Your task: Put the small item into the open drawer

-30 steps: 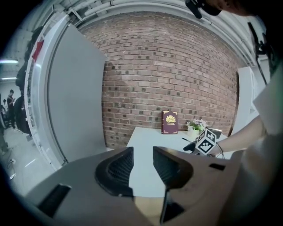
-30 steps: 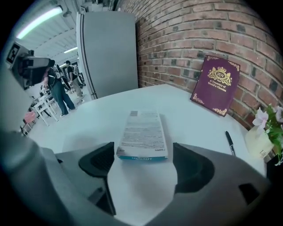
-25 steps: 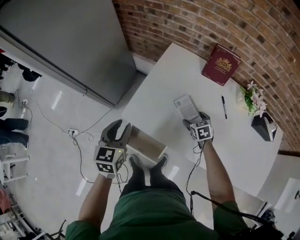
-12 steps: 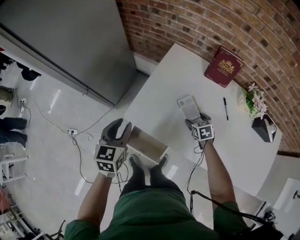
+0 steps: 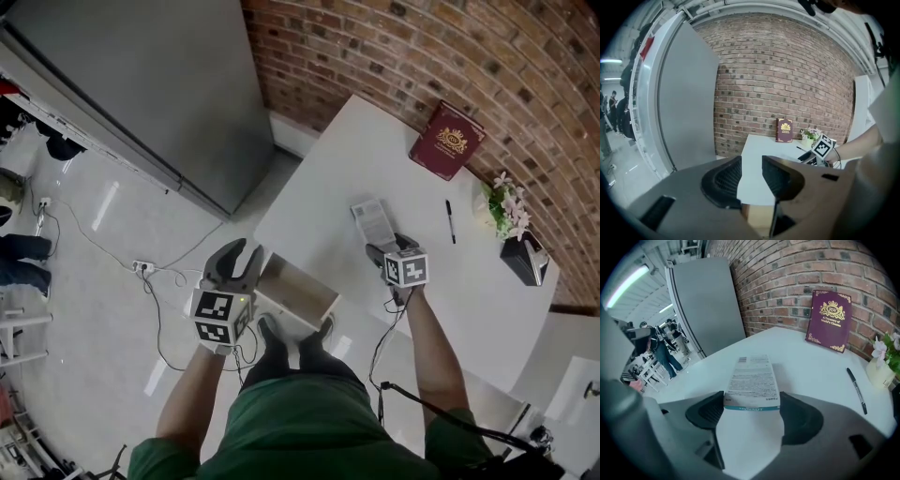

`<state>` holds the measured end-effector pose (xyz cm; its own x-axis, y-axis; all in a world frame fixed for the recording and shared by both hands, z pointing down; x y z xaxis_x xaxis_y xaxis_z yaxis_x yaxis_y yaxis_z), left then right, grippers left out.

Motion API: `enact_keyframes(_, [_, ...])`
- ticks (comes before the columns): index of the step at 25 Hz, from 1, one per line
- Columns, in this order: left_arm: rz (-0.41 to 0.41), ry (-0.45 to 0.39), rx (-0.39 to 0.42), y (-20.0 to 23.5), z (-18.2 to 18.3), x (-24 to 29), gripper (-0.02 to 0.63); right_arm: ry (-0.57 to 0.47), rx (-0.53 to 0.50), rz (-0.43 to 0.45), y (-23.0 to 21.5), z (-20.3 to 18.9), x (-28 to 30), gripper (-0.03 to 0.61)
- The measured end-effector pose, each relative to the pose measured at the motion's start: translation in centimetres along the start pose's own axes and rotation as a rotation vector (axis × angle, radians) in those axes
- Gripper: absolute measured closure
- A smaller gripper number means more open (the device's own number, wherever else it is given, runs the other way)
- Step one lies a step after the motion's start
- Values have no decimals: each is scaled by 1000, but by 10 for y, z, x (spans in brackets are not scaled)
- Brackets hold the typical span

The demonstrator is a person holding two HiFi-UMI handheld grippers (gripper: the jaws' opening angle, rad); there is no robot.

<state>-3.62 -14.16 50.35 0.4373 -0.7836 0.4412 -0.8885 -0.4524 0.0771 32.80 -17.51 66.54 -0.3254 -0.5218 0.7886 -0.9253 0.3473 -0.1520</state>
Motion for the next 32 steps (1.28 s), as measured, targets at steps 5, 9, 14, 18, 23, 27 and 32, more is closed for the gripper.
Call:
enact_keyframes(5, [-7, -2, -10, 5, -3, -9, 486, -22, 69, 88, 26, 2, -3, 201])
enact_keyframes(9, [-19, 10, -31, 8, -9, -16, 486, -28, 81, 135, 45, 0, -4, 201])
enact_keyframes(14, [-3, 27, -44, 19, -20, -29, 486, -55, 81, 211, 84, 5, -6, 201])
enact_keyframes(18, [6, 19, -42, 26, -32, -37, 486, -62, 64, 283, 119, 3, -6, 201])
enact_keyframes(23, [2, 27, -64, 29, -45, -46, 486, -69, 33, 347, 156, 2, -9, 201])
enact_keyframes(27, [3, 47, -83, 34, -56, -55, 486, -73, 11, 362, 178, -1, -11, 201])
enact_keyframes(32, [10, 67, -107, 40, -70, -62, 486, -74, 8, 397, 201, -6, -12, 201])
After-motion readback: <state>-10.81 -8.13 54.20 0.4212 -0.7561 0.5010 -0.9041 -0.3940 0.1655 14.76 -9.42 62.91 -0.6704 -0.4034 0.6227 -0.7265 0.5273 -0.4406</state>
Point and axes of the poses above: the fingertips, and each gripper's own axes: x forward along the fingers, y to its left, z out of its top, the point moved 7 cm from there along -x, backward along the fingers, and after that the axes turned 1 degree about -y, right-handed, at the moved point
